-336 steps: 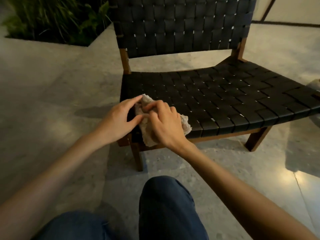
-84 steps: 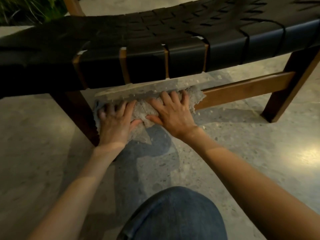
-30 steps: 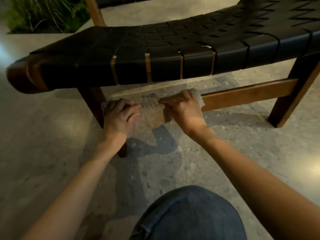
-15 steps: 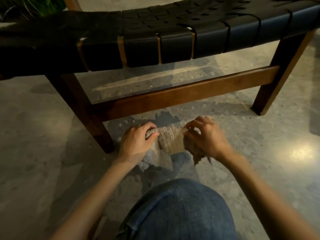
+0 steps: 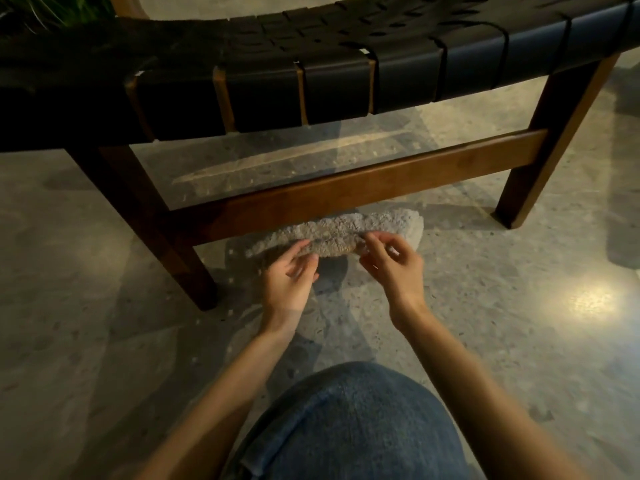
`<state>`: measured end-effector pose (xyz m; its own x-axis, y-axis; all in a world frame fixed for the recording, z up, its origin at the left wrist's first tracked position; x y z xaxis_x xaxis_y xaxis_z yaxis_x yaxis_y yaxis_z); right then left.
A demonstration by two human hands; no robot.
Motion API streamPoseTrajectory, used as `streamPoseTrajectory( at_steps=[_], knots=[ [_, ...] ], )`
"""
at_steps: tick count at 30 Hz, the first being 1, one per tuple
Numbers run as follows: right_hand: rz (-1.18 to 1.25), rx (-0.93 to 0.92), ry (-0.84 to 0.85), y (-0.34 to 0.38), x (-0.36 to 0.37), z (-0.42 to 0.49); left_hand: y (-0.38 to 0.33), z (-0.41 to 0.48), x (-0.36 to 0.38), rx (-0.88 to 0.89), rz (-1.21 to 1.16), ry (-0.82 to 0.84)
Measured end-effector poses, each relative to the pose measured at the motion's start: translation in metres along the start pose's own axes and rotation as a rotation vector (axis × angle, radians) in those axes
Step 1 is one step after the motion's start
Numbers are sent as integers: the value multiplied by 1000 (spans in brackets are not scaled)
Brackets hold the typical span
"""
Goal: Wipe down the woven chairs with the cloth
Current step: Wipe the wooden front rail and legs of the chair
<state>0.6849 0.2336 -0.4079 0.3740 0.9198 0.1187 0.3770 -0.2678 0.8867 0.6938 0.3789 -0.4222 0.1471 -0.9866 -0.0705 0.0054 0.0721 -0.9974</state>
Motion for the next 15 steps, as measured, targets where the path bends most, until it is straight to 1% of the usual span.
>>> streamPoseTrajectory(
  at_steps=[2, 4, 6, 9, 12, 15],
  knots=[
    [195, 90, -3, -2, 7, 2, 2, 0, 6, -142, -217, -113],
    [374, 190, 13, -2, 16, 6, 2, 3, 10, -238, -400, -246],
    [493, 266, 43, 0, 28, 12, 0, 8, 12, -310, -570, -302],
    [526, 342, 93, 4, 44, 17, -7, 16, 2, -425, -741, -316],
    [503, 382, 131, 5, 57, 15, -11, 25, -19, -519, -939, -421],
    [480, 441, 200, 3, 70, 11, -10, 32, -41, -546, -1069, -453]
  ],
)
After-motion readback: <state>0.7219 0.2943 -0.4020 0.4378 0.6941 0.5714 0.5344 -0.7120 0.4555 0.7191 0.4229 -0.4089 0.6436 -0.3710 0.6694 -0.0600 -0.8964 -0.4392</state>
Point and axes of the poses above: each hand's wrist, its own z-axis towards the middle knuckle, its own x-axis out of the palm, y = z × x, the point moved 1 cm from there along z, towards the middle knuckle, and after that the axes turned 12 degrees about x, right-handed, at the moved point
